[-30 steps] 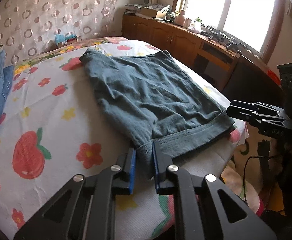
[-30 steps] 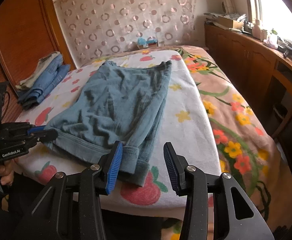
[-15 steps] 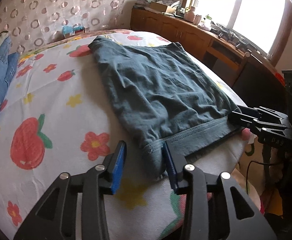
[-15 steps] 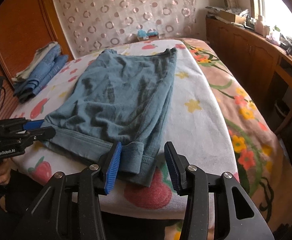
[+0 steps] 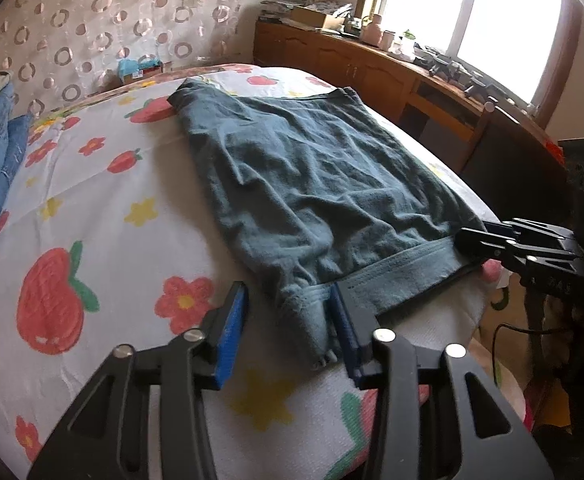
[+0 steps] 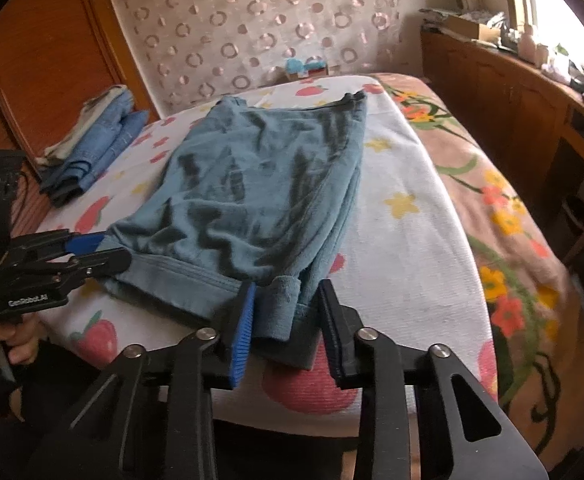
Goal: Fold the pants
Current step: 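Grasp the hem with the left gripper while the right gripper holds the cuff, then lift the hem with both grippers and carry it toward the waistband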
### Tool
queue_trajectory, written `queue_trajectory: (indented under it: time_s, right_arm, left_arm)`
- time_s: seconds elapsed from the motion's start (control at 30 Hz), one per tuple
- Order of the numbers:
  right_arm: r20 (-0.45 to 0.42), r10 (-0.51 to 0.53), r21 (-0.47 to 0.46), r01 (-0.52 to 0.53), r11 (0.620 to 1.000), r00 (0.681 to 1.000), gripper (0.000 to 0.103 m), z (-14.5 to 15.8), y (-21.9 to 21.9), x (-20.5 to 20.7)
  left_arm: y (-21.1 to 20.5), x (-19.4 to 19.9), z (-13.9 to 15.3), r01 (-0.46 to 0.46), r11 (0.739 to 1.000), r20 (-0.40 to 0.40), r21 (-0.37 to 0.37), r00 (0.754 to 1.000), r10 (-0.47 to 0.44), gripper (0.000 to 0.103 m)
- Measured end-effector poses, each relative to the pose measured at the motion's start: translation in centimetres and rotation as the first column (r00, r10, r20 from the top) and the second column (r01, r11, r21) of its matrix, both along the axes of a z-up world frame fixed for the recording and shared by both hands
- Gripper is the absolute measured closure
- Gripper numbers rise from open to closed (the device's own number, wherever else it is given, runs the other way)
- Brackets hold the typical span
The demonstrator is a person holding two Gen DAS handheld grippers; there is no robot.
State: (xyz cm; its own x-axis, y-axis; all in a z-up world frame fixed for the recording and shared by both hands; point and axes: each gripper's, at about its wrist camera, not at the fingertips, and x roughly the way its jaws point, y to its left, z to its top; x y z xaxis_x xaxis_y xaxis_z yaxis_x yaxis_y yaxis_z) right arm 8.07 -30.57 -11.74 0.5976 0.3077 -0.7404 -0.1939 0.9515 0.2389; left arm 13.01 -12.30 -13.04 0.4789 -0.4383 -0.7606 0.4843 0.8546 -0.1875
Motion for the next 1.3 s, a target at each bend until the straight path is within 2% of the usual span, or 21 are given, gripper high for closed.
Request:
queue_trajectory:
  time_s: [0.07,0.17,0.27,0.47,0.73,0.9,1.03,1.17,1.3]
  right_arm:
    - [-0.001,0.015,0.025,-0.015,1.0,1.0,0.089,0.0,-0.1,0.0]
    - [0.01,0.026,0.028,-0.026,0.999,1.0,0.093,0.4,0.2,0.0]
    - [0.048,0.031,0.042,-0.033,0.999,0.998,0.095,1.6,0.3,-0.2]
    - [0.166,0.059,0.05,-0.068,0.996,0.984,0.095,6.6,0.8,-0.5]
    - [0.359,0.127,0.023,-0.145,0.989,0.925,0.095,15.9,2.8,-0.8]
    - [0.441,0.166,0.007,-0.189,0.982,0.882,0.095,20.1,4.5,-1.2]
    - [0.457,0.197,-0.003,-0.22,0.976,0.867,0.095,21.1,6.0,-0.3]
    - [0.43,0.222,-0.004,-0.244,0.97,0.875,0.095,20.4,7.1,2.8]
    - [0.43,0.224,-0.026,-0.236,0.971,0.875,0.095,20.6,8.6,6.4]
  left_arm:
    - [-0.1,-0.2,0.1,0.011,1.0,-0.008,-0.023,1.0,-0.011,0.085]
    - [-0.4,-0.9,0.9,0.008,1.0,0.036,-0.025,0.999,-0.007,0.093]
    - [-0.2,-1.7,2.9,0.003,0.999,0.089,-0.051,0.996,0.001,0.095]
    - [1.5,-3.4,8.9,-0.002,0.993,0.204,-0.117,0.979,0.026,0.095]
    - [5.0,-5.0,17.1,-0.016,0.985,0.351,-0.172,0.933,0.076,0.095]
    - [6.9,-5.7,20.7,-0.038,0.982,0.427,-0.183,0.897,0.114,0.095]
    - [8.1,-5.0,21.1,-0.069,0.983,0.456,-0.168,0.879,0.14,0.095]
    - [9.2,-2.6,19.8,-0.117,0.98,0.441,-0.158,0.88,0.176,0.095]
    - [9.1,-0.4,19.9,-0.164,0.979,0.489,-0.12,0.849,0.202,0.095]
